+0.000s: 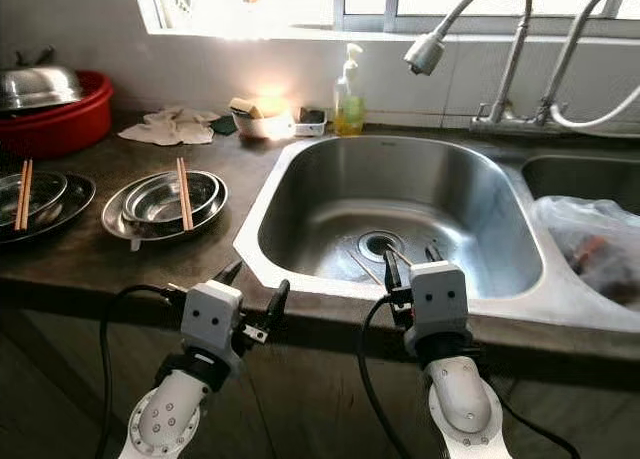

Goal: Kitchen organization

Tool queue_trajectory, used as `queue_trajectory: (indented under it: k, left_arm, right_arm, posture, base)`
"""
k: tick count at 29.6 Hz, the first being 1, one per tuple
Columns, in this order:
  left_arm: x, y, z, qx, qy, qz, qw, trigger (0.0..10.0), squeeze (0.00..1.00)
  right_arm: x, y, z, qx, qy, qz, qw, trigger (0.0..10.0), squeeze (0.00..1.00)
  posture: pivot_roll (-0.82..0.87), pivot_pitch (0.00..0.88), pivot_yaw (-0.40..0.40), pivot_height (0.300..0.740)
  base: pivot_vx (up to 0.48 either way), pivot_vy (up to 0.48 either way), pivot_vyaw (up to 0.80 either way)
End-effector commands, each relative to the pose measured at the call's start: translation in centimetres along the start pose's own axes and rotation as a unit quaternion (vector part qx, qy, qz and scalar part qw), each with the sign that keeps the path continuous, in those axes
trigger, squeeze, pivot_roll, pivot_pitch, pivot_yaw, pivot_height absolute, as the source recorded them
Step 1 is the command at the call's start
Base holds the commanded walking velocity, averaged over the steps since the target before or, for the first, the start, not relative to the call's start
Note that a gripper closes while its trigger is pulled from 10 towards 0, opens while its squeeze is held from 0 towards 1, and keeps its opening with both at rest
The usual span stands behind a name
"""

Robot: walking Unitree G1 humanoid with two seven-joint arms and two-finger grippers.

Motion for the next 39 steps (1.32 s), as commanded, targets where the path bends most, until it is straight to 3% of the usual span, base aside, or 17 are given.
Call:
queue_trajectory:
  k: [1, 5, 11, 25, 39]
  left_arm:
    - [0.1, 0.1, 0.0, 0.001, 0.012, 0.009, 1.000, 10.0, 0.00]
    - [0.1, 0.3, -0.1, 0.004, 0.002, 0.005, 1.000, 10.0, 0.00]
    - [-0.3, 0.4, -0.3, 0.013, 0.014, 0.001, 1.000, 10.0, 0.00]
    - [-1.1, 0.8, -0.8, 0.026, 0.023, -0.008, 0.999, 10.0, 0.00]
    - [-1.3, 1.4, -1.5, 0.042, 0.030, -0.007, 0.999, 10.0, 0.00]
  right_arm:
    - [-0.1, -0.1, 0.1, -0.003, 0.005, -0.001, 1.000, 10.0, 0.00]
    - [0.2, 0.1, 0.9, -0.045, 0.036, -0.009, 0.998, 10.0, 0.00]
    - [0.4, 0.2, -0.1, 0.000, 0.008, 0.000, 1.000, 10.0, 0.00]
    - [0.9, 1.2, -2.2, 0.040, -0.003, 0.006, 0.999, 10.0, 0.00]
    - [1.4, 1.8, -2.5, 0.048, -0.007, 0.012, 0.999, 10.0, 0.00]
  posture:
    - [0.02, 0.008, -0.014, 0.740]
    - [0.02, 0.009, -0.013, 0.740]
    - [0.02, 0.015, -0.010, 0.740]
    - [0.03, 0.020, -0.010, 0.740]
    - [0.03, 0.026, -0.007, 0.740]
  base:
    - [-0.285, 0.000, 0.00]
    - [-0.285, 0.000, 0.00]
    - [-0.289, 0.000, 0.00]
    - [-0.297, 0.000, 0.00]
    - [-0.304, 0.000, 0.00]
Point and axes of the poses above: a point about 5 cm out from each wrist's last joint towards the gripper, its own y axis pointing back from the gripper into the wrist, its own z axis along the axis of the wrist's last joint, x = y × z, the point moved 4 cm from there along -y, pointing out of the wrist towards the gripper, and after that the axes turned 9 degrees about y, right-handed, at the moved point
